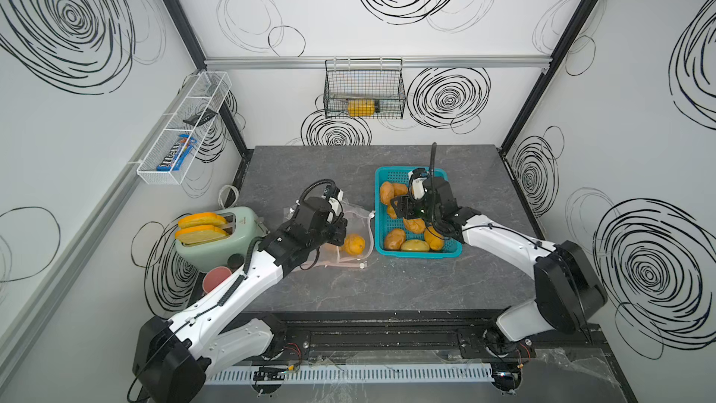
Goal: Put the potatoes into a zipper bag and zip it
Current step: Place the potato into the zipper food storage bag, then pick up the potato from the basket.
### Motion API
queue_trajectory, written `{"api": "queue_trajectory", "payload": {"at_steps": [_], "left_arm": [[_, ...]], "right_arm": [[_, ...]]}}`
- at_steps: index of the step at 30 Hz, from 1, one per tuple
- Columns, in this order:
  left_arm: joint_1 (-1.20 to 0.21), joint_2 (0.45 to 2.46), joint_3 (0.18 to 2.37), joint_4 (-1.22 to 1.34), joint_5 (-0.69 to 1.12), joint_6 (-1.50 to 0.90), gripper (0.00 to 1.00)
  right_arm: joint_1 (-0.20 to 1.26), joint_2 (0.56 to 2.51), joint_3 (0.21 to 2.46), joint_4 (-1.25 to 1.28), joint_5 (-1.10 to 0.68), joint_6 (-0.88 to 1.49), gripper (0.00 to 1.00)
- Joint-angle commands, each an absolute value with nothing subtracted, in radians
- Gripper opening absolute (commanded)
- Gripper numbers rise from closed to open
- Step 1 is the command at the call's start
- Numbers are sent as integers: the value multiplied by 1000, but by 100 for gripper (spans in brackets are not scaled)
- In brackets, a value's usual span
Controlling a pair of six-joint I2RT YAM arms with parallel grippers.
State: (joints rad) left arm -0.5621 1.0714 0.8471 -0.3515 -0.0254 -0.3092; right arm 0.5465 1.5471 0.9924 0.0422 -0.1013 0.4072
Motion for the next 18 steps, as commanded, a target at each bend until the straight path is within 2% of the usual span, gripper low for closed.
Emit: {"api": "queue_trajectory", "payload": {"at_steps": [1, 12, 18], "left_arm": [[-566, 1051, 853, -337, -43, -298, 0], [-566, 1051, 852, -341, -48, -293, 0], [-569, 1057, 853, -342, -47, -293, 0]], "right_arm": [[550, 1627, 1093, -64, -131, 411, 79], [524, 1950, 1484, -331, -116, 425, 80], [516, 2021, 1539, -373, -40, 424, 78]]}}
